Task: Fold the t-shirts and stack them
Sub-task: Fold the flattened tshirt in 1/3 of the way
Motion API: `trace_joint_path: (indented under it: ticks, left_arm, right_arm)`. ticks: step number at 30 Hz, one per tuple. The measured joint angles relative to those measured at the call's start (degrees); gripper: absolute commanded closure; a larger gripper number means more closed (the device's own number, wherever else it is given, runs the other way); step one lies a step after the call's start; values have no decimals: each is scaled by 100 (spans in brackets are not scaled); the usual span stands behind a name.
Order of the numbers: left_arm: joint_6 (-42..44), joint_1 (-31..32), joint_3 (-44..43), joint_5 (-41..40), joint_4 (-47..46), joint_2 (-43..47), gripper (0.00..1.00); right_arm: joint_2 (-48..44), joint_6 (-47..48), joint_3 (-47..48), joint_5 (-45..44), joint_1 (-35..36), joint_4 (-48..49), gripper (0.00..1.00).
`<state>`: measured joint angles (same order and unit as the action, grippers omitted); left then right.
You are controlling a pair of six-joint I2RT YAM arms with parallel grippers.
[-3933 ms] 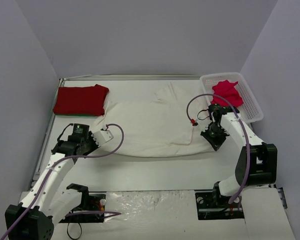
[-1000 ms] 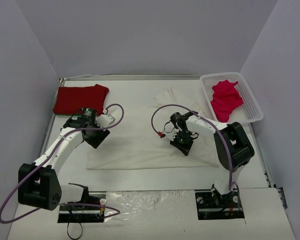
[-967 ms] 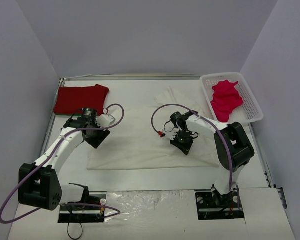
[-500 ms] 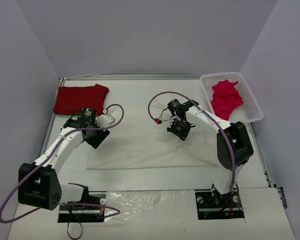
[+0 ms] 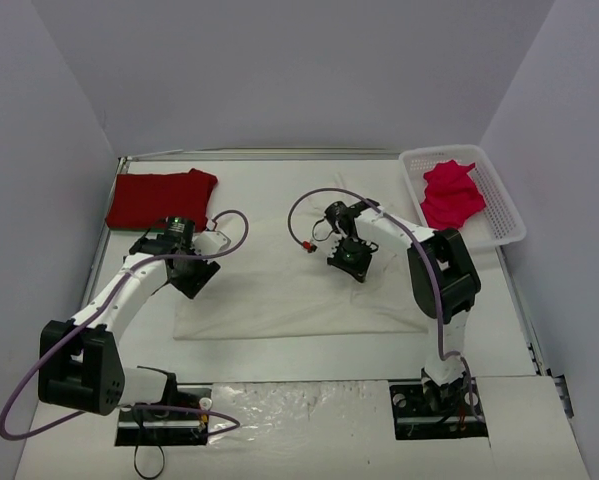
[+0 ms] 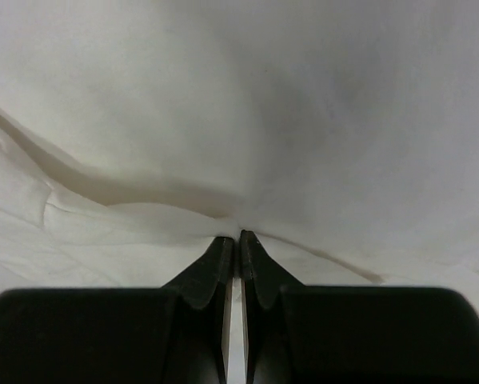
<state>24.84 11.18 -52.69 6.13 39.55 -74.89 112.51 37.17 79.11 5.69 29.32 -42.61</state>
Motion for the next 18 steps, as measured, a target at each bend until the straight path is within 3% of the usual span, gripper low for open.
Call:
trace_joint_path:
  ticks: [18]
  left_arm:
    - [0, 0, 0, -24, -2, -57, 47]
  right_arm:
    - [247, 444, 378, -254, 345, 225, 100]
